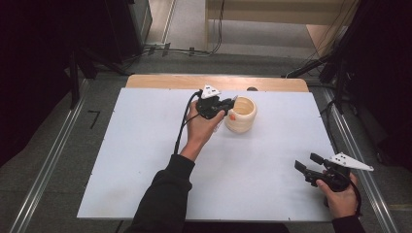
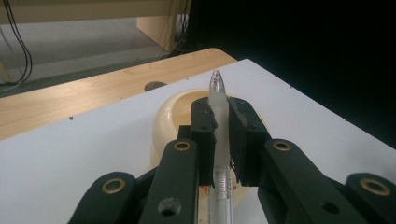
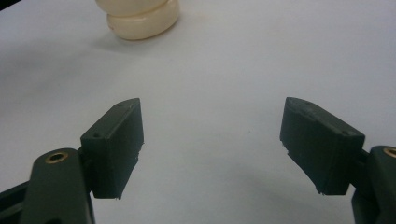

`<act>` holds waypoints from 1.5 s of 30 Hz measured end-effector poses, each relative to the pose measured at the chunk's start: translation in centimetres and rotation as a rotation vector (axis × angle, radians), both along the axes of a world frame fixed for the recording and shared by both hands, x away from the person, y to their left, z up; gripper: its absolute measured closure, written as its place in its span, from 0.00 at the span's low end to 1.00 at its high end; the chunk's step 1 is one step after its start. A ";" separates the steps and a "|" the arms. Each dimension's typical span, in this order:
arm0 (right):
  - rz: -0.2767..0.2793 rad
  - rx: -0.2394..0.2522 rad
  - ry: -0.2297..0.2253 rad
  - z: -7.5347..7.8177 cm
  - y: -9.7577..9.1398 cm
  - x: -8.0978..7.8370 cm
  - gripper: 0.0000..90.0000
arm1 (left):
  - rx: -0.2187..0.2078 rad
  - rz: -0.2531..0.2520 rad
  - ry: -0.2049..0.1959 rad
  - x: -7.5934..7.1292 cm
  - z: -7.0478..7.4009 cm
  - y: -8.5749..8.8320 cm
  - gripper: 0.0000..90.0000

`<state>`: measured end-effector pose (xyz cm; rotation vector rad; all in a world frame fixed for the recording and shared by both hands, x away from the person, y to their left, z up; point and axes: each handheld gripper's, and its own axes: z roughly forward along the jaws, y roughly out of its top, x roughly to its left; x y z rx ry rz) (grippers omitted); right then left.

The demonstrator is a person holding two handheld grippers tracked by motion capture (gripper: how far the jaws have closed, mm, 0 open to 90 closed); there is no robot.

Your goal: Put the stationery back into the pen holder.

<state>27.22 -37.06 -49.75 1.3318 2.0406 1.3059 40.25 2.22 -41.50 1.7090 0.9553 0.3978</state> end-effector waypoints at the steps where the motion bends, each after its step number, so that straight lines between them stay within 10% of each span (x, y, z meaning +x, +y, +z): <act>1: 0.001 0.001 -0.001 0.0 0.0 0.0 0.22 | 0.000 0.001 -0.002 0.1 0.1 -0.1 0.91; 45: 0.013 0.012 0.003 -0.1 -0.1 0.1 0.22 | -0.012 0.017 -0.006 4.1 0.8 -3.5 0.91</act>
